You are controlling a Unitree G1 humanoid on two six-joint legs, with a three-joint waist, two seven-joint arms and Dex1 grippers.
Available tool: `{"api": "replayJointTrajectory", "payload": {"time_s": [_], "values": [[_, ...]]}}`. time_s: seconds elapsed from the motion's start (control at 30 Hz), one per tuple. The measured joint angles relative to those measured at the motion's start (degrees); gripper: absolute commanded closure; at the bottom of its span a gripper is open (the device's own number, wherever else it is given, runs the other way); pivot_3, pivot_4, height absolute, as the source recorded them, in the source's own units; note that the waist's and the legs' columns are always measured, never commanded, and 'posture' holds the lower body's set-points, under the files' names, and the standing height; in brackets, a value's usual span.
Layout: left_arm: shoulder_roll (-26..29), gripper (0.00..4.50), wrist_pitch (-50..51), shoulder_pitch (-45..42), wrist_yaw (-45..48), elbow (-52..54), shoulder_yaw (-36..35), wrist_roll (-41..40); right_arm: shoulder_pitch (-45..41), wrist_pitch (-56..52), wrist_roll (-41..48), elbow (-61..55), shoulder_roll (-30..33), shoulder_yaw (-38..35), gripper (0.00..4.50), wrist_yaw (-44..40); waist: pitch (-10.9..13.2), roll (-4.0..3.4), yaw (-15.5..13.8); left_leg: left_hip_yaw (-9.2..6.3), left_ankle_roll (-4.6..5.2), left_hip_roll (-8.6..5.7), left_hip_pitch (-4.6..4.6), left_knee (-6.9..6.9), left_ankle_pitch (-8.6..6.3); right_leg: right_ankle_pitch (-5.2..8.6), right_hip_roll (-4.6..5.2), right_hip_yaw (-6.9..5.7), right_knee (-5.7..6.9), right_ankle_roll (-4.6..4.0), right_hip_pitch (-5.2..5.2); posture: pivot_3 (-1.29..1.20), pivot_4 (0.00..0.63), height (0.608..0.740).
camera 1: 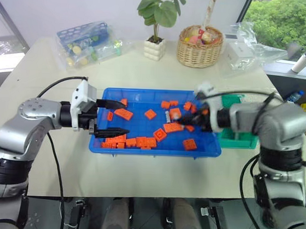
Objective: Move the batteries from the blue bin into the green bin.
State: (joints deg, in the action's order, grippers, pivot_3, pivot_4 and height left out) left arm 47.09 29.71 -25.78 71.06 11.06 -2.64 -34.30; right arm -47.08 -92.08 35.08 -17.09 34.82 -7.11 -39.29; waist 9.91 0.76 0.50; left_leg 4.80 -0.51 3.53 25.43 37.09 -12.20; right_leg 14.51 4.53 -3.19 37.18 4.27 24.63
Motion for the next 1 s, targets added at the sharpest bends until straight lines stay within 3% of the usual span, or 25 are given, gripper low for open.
{"api": "replayJointTrajectory", "payload": {"time_s": [0.1,0.23,0.43,0.47,0.5,0.67,0.8,0.9,1.0], "values": [[-0.64,0.0,-0.28,-0.76,0.55,-1.33,1.35,0.1,-0.85,0.03,-0.93,1.48,6.13,-2.86,4.44,1.95,0.0,0.01,-0.43,0.03,0.01,-0.04,0.03,0.01,0.0,0.03,0.05,0.01,-0.09,-0.05,0.0,0.0,0.15,0.736],[-1.79,0.0,-1.26,-2.29,1.22,-2.42,2.06,0.59,5.95,3.62,-3.54,3.34,15.7,-3.45,4.44,2.79,0.0,0.01,-0.92,0.07,0.02,-0.04,0.03,0.02,-0.01,0.08,0.06,0.03,-0.12,-0.13,0.0,0.0,0.15,0.736],[-2.79,0.0,-1.89,-3.45,1.67,-3.88,3.02,1.35,14.05,14.05,-8.35,6.4,20.43,-1.73,1.55,3.63,0.01,0.0,-0.5,0.09,0.02,-0.02,-0.01,0.02,-0.01,0.0,0.01,0.05,-0.09,0.0,0.02,0.0,0.15,0.736],[-2.8,0.0,-1.95,-3.52,1.75,-4.08,3.12,1.38,14.04,15.71,-8.76,6.66,20.41,-1.26,1.19,3.56,0.01,0.0,-0.31,0.08,0.02,-0.01,-0.01,0.02,-0.01,0.0,0.0,0.05,-0.08,0.01,0.03,0.0,0.15,0.736],[-2.8,0.0,-1.98,-3.59,1.82,-4.16,3.18,1.41,13.96,16.85,-8.91,6.67,20.3,-0.99,1.19,3.43,0.01,0.0,-0.16,0.06,0.02,-0.01,0.0,0.02,-0.01,0.0,-0.02,0.05,-0.08,0.01,0.03,0.0,0.15,0.736],[-2.75,0.0,-2.08,-3.91,1.93,-4.26,3.43,1.61,9.07,22.14,-8.41,6.6,16.99,0.35,1.19,2.24,0.02,-0.03,0.24,0.05,0.02,0.01,0.0,0.01,-0.01,0.0,-0.04,0.05,-0.07,0.01,0.03,0.0,0.15,0.736],[-2.61,0.0,-2.29,-3.76,1.78,-4.13,3.33,1.74,1.52,17.58,-3.57,3.59,4.81,4.03,1.19,2.71,0.01,-0.01,0.53,-0.01,0.02,0.1,-0.02,-0.01,-0.01,0.0,-0.15,0.05,0.0,0.0,0.03,0.0,0.15,0.736],[-2.62,0.0,-2.36,-3.69,1.35,-4.0,3.28,1.79,0.92,10.23,-2.0,4.4,-5.08,5.49,1.19,6.21,0.01,-0.01,-0.09,-0.04,0.02,0.06,0.09,0.03,0.0,0.0,-0.11,0.02,0.02,0.0,0.04,0.0,0.15,0.736],[-2.17,0.0,-2.35,-3.28,1.08,-3.93,3.04,1.78,1.44,7.02,-1.69,4.77,-9.24,7.46,1.19,8.62,0.02,-0.01,-0.74,0.03,0.02,-0.02,0.13,0.08,0.0,-0.01,0.03,0.02,-0.04,0.02,0.04,0.0,0.15,0.736]]}}
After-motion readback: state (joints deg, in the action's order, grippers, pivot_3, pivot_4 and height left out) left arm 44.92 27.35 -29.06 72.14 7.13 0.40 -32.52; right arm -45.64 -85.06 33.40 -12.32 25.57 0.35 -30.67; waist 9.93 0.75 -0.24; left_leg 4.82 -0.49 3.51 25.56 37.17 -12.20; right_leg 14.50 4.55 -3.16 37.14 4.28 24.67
